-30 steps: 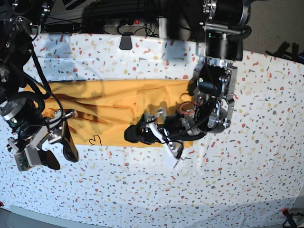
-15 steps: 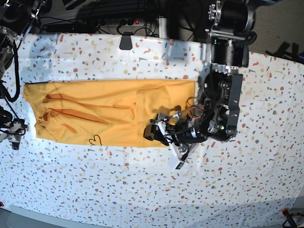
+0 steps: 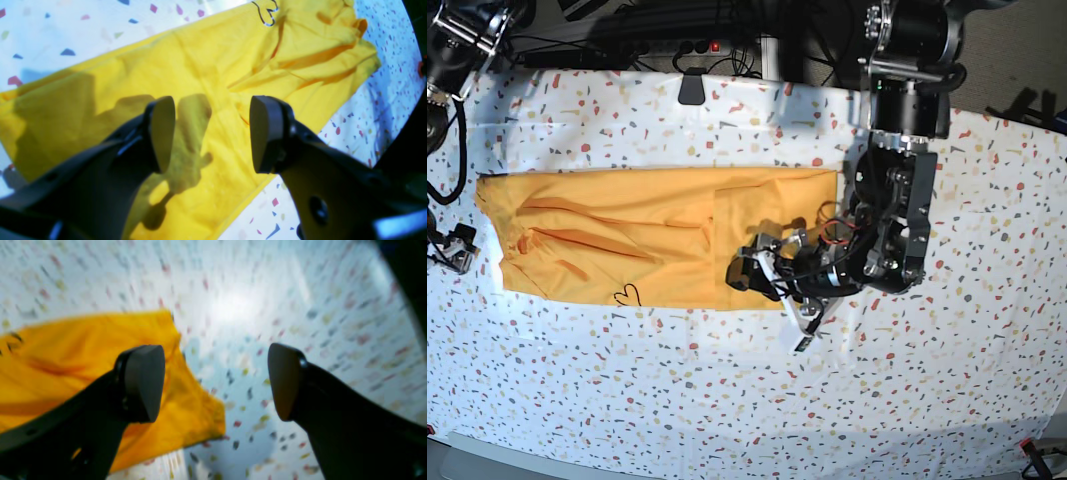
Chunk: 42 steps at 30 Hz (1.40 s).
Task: Fold the T-shirt properly
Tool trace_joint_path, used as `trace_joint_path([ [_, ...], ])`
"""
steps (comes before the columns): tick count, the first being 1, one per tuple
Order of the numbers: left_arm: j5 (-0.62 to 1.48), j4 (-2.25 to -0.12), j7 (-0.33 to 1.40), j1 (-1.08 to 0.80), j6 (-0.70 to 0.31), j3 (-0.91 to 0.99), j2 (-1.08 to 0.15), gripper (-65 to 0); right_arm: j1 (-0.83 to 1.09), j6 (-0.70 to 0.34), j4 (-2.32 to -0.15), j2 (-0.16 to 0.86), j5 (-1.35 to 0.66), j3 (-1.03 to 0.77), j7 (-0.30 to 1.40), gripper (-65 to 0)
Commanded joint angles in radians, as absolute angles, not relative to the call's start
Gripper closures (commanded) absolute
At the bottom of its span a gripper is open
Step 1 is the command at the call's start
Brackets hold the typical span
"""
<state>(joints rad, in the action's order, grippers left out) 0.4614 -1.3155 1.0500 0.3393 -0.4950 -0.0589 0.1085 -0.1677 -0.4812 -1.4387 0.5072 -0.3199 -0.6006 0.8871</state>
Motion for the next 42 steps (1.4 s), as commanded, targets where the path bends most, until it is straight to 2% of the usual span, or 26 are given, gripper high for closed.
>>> trace_joint_path([
  [1,0.48,-1.333,1.033,0.366,-0.498,-0.061,0.115,-34.4,-0.217,-0.509,-1.394,0.555,-0.36,-0.606,0.854,-47.1],
  [7,0.479,-1.333,1.032,0.366,-0.498,-0.061,0.115,-34.4,-0.395,-0.698,-0.941,0.671,-0.554,-0.604,0.857,-47.0],
  [13,0.479,-1.333,1.106,0.366,-0.493,-0.061,0.115,-34.4,-0.506,-0.698,-0.639,0.729,-0.606,-0.575,0.876,-47.0],
  [16,0.479,-1.333,1.118,0.366,-0.456,-0.061,0.115,-34.4,-0.507,-0.698,-0.604,0.728,-0.605,-0.519,0.875,-46.6],
  [24,0.479,-1.333,1.137,0.366,-0.456,-0.061,0.107,-34.4,-0.501,-0.698,-0.599,0.712,-0.601,-0.311,0.785,-46.0],
  [32,0.479,-1.333,1.137,0.366,-0.456,-0.061,0.075,-34.4,-0.496,-0.698,-0.595,0.607,-0.578,-0.296,0.784,-46.0],
  [38,0.479,-1.333,1.138,0.366,-0.456,-0.061,0.054,-34.4,-0.496,-0.698,-0.595,0.573,-0.586,-0.296,0.908,-46.0],
  [42,0.493,-1.333,1.193,0.363,-0.456,-0.061,0.052,-34.4,-0.496,-0.698,-0.596,0.583,-0.706,-0.296,1.047,-46.0],
])
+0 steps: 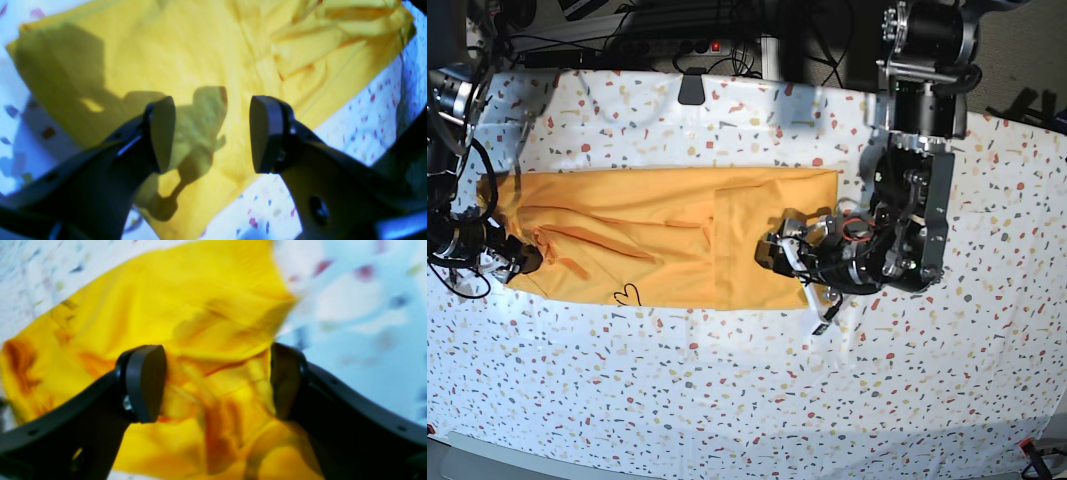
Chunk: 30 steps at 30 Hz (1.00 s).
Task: Fold the T-shirt properly
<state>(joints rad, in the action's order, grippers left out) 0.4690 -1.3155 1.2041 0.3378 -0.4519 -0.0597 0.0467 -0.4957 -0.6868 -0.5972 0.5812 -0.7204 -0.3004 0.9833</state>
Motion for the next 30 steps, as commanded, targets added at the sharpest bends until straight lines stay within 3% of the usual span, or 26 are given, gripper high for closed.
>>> trace_joint_path([
  [1,0.507,-1.333,1.192,0.36,-0.456,-0.061,0.052,-34.4,-0.496,-0.698,-0.596,0.585,-0.74,-0.295,1.07,-46.0],
  [7,0.505,-1.333,1.153,0.296,-0.457,-0.061,0.051,-34.4,-0.499,-0.698,-0.596,0.585,-0.775,-0.296,1.1,-45.7],
  [8,0.504,-1.333,1.14,0.278,-0.457,-0.061,0.051,-34.4,-0.499,-0.698,-0.596,0.585,-0.776,-0.296,1.099,-43.4],
  [13,0.498,-1.333,1.102,0.207,-0.473,-0.061,0.052,-34.4,-0.499,-0.698,-0.602,0.585,-0.789,-0.296,1.101,-13.8],
  [16,0.498,-1.333,1.098,0.194,-0.5,-0.061,0.052,-34.4,-0.499,-0.698,-0.612,0.585,-0.79,-0.296,1.1,0.0],
  [23,0.497,-1.333,1.076,0.202,-0.501,-0.061,0.051,-34.4,-0.499,-0.698,-0.722,0.585,-0.844,-0.296,1.117,0.0],
  [30,0.497,-1.333,1.075,0.202,-0.502,-0.061,0.052,-34.4,-0.499,-0.698,-0.941,0.542,-1.035,-0.296,1.306,0.0],
])
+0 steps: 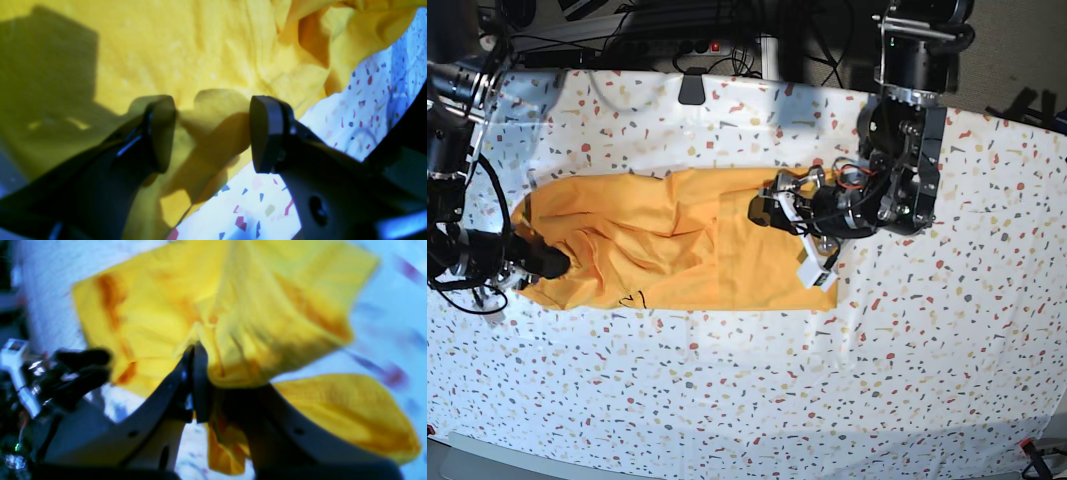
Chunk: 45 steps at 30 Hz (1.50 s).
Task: Fold the T-shirt properly
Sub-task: 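Grasp the other strip end with the right gripper and fold it over the bundle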
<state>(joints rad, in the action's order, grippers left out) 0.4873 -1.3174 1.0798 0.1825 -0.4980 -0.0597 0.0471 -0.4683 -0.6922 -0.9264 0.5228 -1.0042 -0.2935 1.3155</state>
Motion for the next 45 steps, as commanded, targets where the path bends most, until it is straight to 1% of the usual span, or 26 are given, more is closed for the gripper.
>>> trace_joint_path([
  [1,0.497,-1.333,1.075,0.202,-0.502,-0.061,0.052,-34.4,-0.499,-0.698,-0.973,0.532,-1.06,-0.296,1.324,0.0],
  [5,0.498,-1.333,1.066,0.202,-0.501,-0.061,0.052,-34.4,-0.498,-0.698,-1.084,0.472,-1.105,-0.296,1.377,0.0],
  [11,0.498,-1.333,1.065,0.202,-0.501,-0.061,0.052,-34.4,-0.498,-0.698,-1.168,0.326,-1.104,-0.296,1.377,0.0],
  [19,0.498,-1.333,1.064,0.202,-0.502,-0.061,0.052,-34.4,-0.498,-0.698,-1.173,0.107,-1.103,-0.296,1.378,0.0],
  [25,0.498,-1.333,1.065,0.202,-0.501,-0.061,0.052,-34.4,-0.495,-0.698,-1.173,-0.017,-1.006,-0.294,1.353,0.0],
  [29,0.498,-1.333,1.073,0.204,-0.501,-0.061,0.052,-34.4,-0.495,-0.698,-1.173,-0.054,-0.965,-0.294,1.338,0.0],
  [34,0.503,-1.36,1.122,0.22,-0.514,-0.061,0.052,-34.4,-0.495,-0.698,-1.173,-0.061,-0.941,-0.294,1.321,0.0],
  [41,0.505,-1.476,1.156,0.238,-0.513,-0.061,0.049,-34.4,-0.496,-0.698,-1.173,-0.061,-0.942,-0.294,1.322,0.0],
  [45,0.455,-1.557,1.19,0.238,-0.513,-0.061,0.009,-34.4,-0.496,-0.698,-1.173,-0.064,-0.942,-0.294,1.321,0.0],
])
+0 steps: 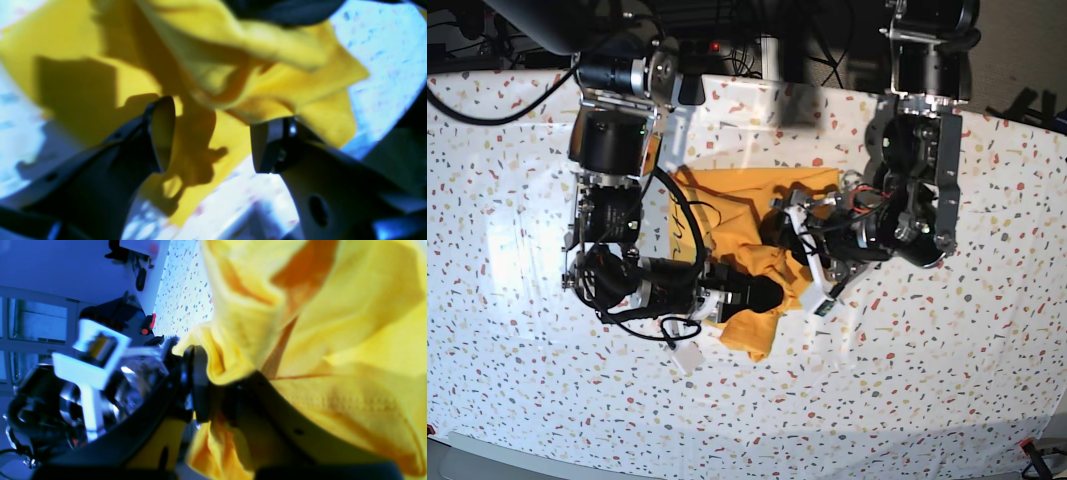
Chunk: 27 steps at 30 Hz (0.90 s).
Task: Fold the T-shirt properly
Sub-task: 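Grasp the other strip end with the right gripper and fold it over the bundle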
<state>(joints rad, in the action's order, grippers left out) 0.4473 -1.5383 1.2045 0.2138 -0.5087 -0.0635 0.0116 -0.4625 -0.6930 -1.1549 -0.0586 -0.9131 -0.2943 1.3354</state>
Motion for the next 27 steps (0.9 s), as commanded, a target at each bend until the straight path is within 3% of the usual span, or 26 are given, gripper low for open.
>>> trace_joint_path([
  [1,0.422,-1.573,1.189,0.238,-0.513,-0.061,-0.006,-34.4,-0.496,-0.698,-1.173,-0.064,-0.942,-0.294,1.321,0.0],
  [11,0.288,-1.618,1.182,0.237,-0.432,-0.061,-0.149,-34.4,-0.496,-0.698,-1.173,-0.141,-0.825,-0.294,1.251,0.0],
  [21,0.288,-1.618,1.182,0.233,-0.432,-0.061,-0.165,-34.4,-0.496,-0.698,-1.171,-0.157,-0.729,-0.289,1.179,0.0],
  [24,0.287,-1.618,1.181,0.233,-0.433,-0.061,-0.165,-34.4,-0.496,-0.698,-1.171,-0.157,-0.754,-0.287,1.198,-17.3],
  [27,0.287,-1.618,1.181,0.233,-0.433,-0.061,-0.165,-34.4,-0.496,-0.698,-1.171,-0.157,-0.842,-0.261,1.275,-20.4],
])
